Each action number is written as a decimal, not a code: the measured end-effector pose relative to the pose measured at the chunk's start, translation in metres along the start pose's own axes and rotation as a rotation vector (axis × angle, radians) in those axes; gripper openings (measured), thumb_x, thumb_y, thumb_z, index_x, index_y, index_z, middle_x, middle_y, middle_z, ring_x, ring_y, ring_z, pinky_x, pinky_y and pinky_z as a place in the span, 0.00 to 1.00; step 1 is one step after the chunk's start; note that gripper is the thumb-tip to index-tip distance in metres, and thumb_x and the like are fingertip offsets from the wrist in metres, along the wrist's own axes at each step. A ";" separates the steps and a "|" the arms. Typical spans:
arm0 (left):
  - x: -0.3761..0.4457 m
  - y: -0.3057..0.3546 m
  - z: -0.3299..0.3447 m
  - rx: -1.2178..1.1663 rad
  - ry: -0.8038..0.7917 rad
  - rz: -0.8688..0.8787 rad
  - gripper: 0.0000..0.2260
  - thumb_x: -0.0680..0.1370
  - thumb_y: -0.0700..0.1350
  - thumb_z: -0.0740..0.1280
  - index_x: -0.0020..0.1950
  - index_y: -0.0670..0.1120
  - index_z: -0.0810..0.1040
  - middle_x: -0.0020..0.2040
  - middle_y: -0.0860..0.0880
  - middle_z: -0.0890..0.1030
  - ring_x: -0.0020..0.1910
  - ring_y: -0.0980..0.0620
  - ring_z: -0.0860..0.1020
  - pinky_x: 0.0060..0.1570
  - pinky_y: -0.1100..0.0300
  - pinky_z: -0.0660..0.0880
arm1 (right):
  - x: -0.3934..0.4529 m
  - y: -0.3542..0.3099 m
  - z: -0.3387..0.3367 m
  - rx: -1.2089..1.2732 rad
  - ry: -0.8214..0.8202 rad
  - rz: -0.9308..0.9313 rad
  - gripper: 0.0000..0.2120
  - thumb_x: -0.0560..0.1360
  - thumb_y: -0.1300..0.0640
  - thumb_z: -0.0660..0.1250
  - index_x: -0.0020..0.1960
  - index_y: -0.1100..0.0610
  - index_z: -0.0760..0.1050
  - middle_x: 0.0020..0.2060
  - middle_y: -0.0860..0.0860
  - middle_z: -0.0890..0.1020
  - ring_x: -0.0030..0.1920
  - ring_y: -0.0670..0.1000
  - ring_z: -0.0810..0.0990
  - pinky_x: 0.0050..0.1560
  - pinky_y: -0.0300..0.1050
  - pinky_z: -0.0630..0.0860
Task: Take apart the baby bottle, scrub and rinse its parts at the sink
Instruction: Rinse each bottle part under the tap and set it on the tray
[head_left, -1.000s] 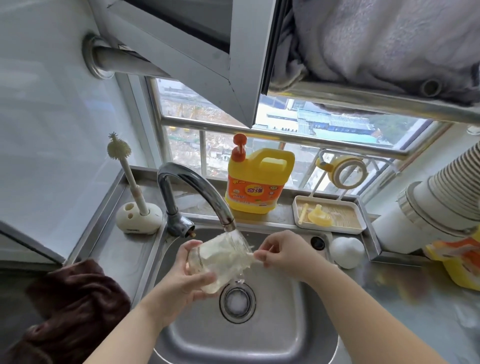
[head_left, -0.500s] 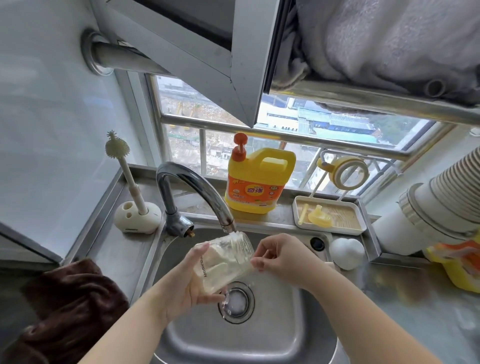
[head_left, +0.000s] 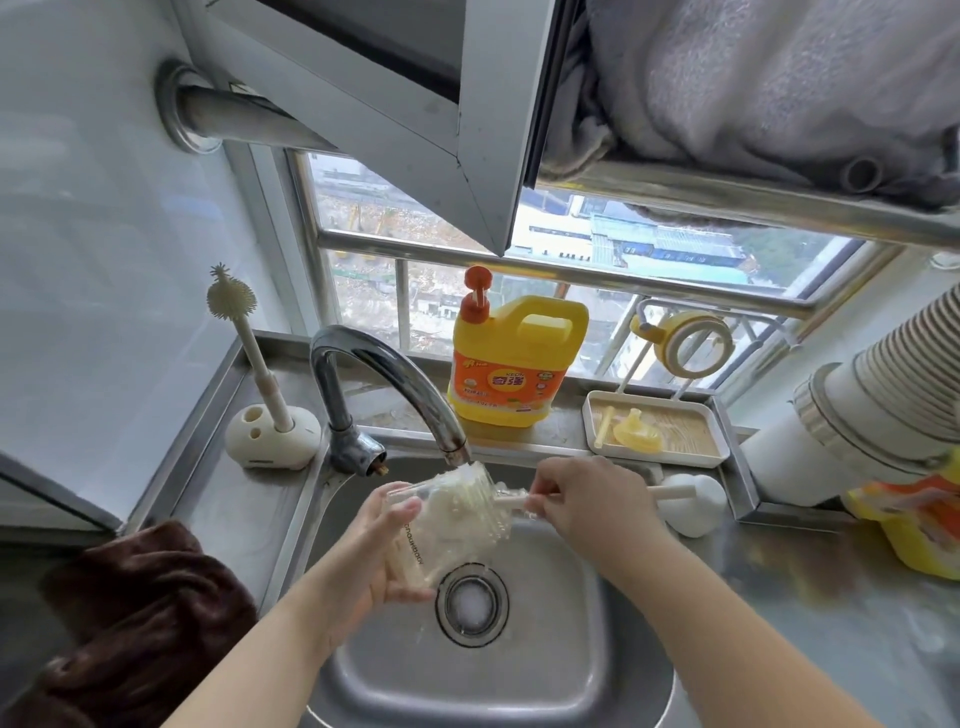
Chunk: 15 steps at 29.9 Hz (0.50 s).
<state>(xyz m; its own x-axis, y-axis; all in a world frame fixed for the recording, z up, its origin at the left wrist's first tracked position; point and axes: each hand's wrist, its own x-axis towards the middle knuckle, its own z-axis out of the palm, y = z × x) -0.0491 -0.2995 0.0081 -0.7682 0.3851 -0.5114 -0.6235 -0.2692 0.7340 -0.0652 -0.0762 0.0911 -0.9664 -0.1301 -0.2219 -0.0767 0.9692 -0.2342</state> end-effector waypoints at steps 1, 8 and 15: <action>0.001 -0.001 0.002 -0.020 0.010 0.006 0.28 0.63 0.59 0.73 0.60 0.54 0.73 0.65 0.41 0.73 0.54 0.37 0.77 0.35 0.50 0.80 | 0.000 -0.007 0.004 -0.013 -0.001 -0.027 0.09 0.77 0.45 0.62 0.48 0.47 0.77 0.44 0.44 0.81 0.44 0.48 0.78 0.41 0.42 0.70; -0.001 0.005 -0.005 0.046 0.058 0.047 0.35 0.55 0.59 0.79 0.60 0.56 0.73 0.61 0.42 0.75 0.54 0.40 0.79 0.36 0.49 0.80 | 0.003 -0.001 -0.009 -0.009 -0.003 -0.008 0.08 0.76 0.45 0.62 0.47 0.47 0.77 0.42 0.45 0.80 0.45 0.48 0.78 0.45 0.44 0.75; -0.006 0.005 -0.009 0.071 0.072 0.082 0.29 0.59 0.56 0.74 0.59 0.55 0.74 0.61 0.45 0.74 0.52 0.41 0.79 0.38 0.46 0.80 | -0.004 0.012 -0.016 -0.014 0.002 0.052 0.09 0.76 0.44 0.63 0.47 0.47 0.77 0.41 0.43 0.80 0.44 0.47 0.78 0.47 0.44 0.76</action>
<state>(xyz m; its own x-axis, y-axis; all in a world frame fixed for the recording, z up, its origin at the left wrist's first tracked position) -0.0486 -0.3115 0.0109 -0.8263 0.2992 -0.4771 -0.5482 -0.2333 0.8031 -0.0665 -0.0612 0.1040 -0.9696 -0.0796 -0.2314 -0.0304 0.9774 -0.2090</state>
